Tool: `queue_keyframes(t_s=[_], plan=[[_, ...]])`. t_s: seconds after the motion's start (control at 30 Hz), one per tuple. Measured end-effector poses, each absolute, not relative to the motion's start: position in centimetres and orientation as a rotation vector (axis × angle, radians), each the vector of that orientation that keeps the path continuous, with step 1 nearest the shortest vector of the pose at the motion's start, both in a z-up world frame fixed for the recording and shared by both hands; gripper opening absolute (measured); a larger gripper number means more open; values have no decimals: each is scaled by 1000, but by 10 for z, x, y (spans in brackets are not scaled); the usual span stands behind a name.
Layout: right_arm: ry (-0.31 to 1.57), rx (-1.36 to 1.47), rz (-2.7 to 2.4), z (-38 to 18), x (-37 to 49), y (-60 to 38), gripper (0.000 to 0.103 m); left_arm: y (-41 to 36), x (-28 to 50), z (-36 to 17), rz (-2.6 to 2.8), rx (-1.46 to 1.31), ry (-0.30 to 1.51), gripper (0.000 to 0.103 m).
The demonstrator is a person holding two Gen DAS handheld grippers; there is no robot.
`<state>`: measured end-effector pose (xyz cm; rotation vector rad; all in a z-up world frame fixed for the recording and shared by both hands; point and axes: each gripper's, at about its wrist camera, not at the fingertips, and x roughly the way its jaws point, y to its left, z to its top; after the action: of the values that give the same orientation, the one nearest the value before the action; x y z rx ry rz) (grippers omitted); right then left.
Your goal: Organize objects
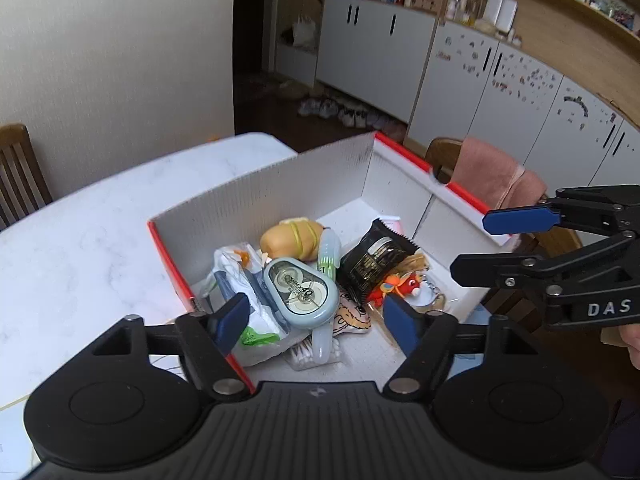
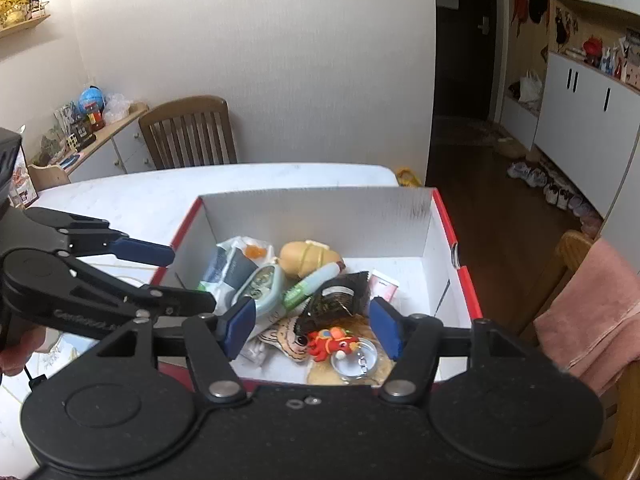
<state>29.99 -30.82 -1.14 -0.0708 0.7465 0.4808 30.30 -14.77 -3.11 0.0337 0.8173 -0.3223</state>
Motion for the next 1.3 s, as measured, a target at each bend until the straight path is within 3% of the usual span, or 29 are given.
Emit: queue_keyframes(t_s=[0.13,0.23,0.47,0.6,0.7,1.3], plan=[[713,-74,472,-3,286,-302,63,-141,285,-20,-318,22,775,74],[685,-84,474,1,274,-296,65,-137,272,-13,-308,29,745,81],[632,-113,475,8,250,-281,80,-124,251,-4,-262,61,708,86],[610,-88,468,11,239,-278,91,-114,243,-3,-262,30,699,102],[601,-55,454,10,234,-279,103,-109,236,-2,-256,18,688,102],[574,-4,414,8,194,-274,103,-98,195,-3,-237,16,661,102]])
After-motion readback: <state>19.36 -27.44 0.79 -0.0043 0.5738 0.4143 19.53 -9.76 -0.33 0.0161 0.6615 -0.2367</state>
